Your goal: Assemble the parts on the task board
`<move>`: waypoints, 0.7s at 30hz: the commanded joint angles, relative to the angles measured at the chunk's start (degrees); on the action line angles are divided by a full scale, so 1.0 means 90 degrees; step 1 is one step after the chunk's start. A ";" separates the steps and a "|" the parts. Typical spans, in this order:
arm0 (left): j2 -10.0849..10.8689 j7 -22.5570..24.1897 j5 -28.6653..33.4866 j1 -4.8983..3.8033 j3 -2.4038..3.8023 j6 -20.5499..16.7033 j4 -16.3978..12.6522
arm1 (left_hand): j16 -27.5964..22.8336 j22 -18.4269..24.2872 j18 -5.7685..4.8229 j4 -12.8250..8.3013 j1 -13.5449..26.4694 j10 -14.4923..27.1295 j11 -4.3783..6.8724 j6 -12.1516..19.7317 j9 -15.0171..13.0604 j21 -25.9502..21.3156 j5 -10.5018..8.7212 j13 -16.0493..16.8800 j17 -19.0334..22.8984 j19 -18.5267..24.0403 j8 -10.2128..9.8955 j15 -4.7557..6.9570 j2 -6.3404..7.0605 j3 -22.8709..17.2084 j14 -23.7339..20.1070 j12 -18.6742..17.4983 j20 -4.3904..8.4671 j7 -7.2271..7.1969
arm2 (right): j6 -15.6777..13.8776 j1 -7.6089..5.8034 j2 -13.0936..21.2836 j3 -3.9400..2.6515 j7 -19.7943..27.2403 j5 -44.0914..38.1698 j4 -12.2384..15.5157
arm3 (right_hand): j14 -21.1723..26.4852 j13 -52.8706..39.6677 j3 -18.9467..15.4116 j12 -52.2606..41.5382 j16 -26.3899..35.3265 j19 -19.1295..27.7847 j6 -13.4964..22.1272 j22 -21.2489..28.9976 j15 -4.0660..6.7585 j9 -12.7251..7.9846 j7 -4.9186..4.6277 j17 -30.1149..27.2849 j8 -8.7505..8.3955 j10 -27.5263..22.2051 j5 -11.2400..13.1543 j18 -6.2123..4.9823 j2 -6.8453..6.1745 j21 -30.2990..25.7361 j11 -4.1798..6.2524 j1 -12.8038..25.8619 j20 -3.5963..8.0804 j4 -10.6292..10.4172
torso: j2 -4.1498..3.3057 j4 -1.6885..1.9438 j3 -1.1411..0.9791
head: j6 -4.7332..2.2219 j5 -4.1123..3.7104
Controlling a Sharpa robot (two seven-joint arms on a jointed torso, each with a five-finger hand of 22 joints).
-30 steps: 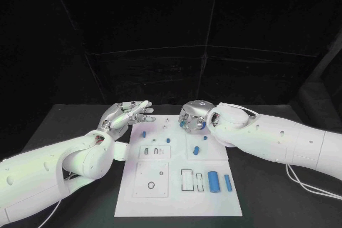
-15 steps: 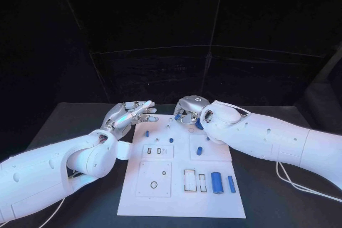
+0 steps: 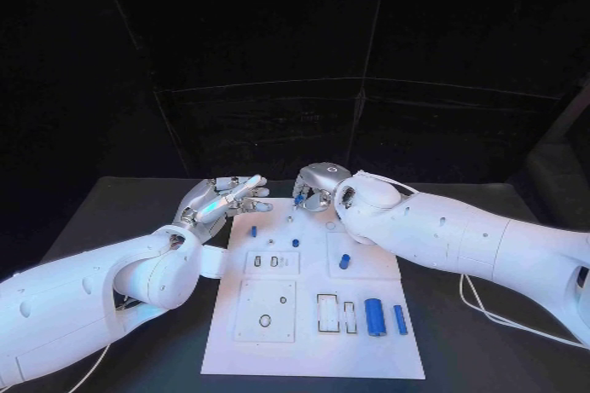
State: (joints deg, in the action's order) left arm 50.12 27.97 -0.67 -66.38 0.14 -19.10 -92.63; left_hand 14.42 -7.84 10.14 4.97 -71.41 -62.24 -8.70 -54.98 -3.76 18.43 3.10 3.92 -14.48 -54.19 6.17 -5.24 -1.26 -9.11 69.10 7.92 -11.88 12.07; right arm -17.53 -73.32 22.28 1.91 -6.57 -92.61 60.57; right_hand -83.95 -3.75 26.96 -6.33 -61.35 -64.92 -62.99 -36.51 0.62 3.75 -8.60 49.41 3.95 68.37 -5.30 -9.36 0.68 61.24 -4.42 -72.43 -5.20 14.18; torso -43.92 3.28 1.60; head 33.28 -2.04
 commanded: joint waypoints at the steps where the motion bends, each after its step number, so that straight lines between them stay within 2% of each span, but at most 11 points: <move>1: 0.0006 0.0030 -0.0048 -0.0019 0.0005 0.0092 -0.0032 | -0.0031 0.0006 0.0040 -0.0037 -0.0047 0.0007 -0.0016 -0.0009 0.0006 -0.0036 0.0033 -0.0007 -0.0006 -0.0016 -0.0027 -0.0020 -0.0030 0.0010 0.0009 -0.0032 -0.0020 0.0050 | 0.0185 -0.0022 -0.0046 -0.0004 -0.0006 0.0036 -0.0041 | -0.0048 0.0002 0.0034 0.0027 -0.0048 0.0023 0.0006 -0.0012 -0.0022 0.0011 -0.0026 0.0009 0.0001 -0.0031 -0.0028 -0.0053 -0.0072 0.0031 -0.0033 0.0026 -0.0025 -0.0005 | -0.0022 0.0010 0.0010 | -0.0007 0.0003; 5: 0.0001 0.0027 -0.0048 -0.0025 0.0005 0.0092 -0.0033 | -0.0031 0.0006 0.0040 -0.0037 -0.0047 0.0007 -0.0016 -0.0009 0.0006 -0.0036 0.0033 -0.0007 -0.0006 -0.0016 -0.0027 -0.0020 -0.0030 0.0010 0.0009 -0.0032 -0.0020 0.0050 | 0.0352 -0.0023 -0.0096 -0.0003 -0.0011 0.0037 -0.0074 | -0.0047 0.0002 0.0040 0.0026 -0.0051 0.0026 0.0007 -0.0015 -0.0023 0.0012 -0.0027 0.0009 0.0001 -0.0032 -0.0024 -0.0053 -0.0081 0.0037 -0.0034 0.0034 -0.0027 -0.0014 | -0.0028 0.0030 0.0017 | 0.0020 -0.0020; 12: 0.0001 0.0025 -0.0048 -0.0027 0.0005 0.0090 -0.0021 | -0.0031 0.0006 0.0040 -0.0037 -0.0047 0.0007 -0.0016 -0.0009 0.0006 -0.0036 0.0033 -0.0007 -0.0006 -0.0016 -0.0027 -0.0020 -0.0030 0.0010 0.0009 -0.0032 -0.0020 0.0050 | 0.0537 -0.0024 -0.0131 -0.0003 -0.0003 0.0037 -0.0082 | -0.0046 0.0001 0.0046 0.0024 -0.0054 0.0027 0.0004 -0.0022 -0.0024 0.0013 -0.0026 0.0009 0.0003 -0.0029 -0.0020 -0.0052 -0.0086 0.0043 -0.0033 0.0040 -0.0028 -0.0022 | -0.0034 0.0013 0.0007 | 0.0042 0.0001; 21: 0.0000 0.0020 -0.0048 -0.0031 0.0005 0.0094 -0.0021 | -0.0031 0.0006 0.0040 -0.0037 -0.0047 0.0007 -0.0016 -0.0009 0.0006 -0.0036 0.0033 -0.0007 -0.0006 -0.0016 -0.0027 -0.0020 -0.0030 0.0010 0.0009 -0.0032 -0.0020 0.0050 | 0.0570 -0.0024 -0.0166 -0.0002 -0.0056 0.0028 -0.0128 | -0.0032 0.0005 0.0064 0.0039 -0.0039 0.0061 0.0030 0.0009 -0.0030 0.0009 -0.0031 -0.0023 -0.0009 -0.0063 -0.0015 -0.0059 -0.0128 0.0034 -0.0041 0.0062 -0.0034 -0.0042 | -0.0040 0.0023 0.0009 | 0.0032 -0.0003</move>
State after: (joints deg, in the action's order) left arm 50.12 27.87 -0.68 -66.55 0.14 -19.06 -92.73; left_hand 14.42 -7.85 10.14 4.97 -71.41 -62.24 -8.70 -54.97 -3.76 18.43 3.10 3.92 -14.47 -54.19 6.17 -5.24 -1.26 -9.11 69.10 7.92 -11.88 12.06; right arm -13.74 -73.49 20.87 1.86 -6.80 -92.41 59.50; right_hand -83.95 -3.74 27.24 -6.32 -61.58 -64.69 -62.79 -36.59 0.62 3.82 -8.60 49.35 3.70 68.16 -5.30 -9.35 0.08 61.44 -4.63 -71.83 -5.43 13.90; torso -44.24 3.44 1.69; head 33.60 -2.04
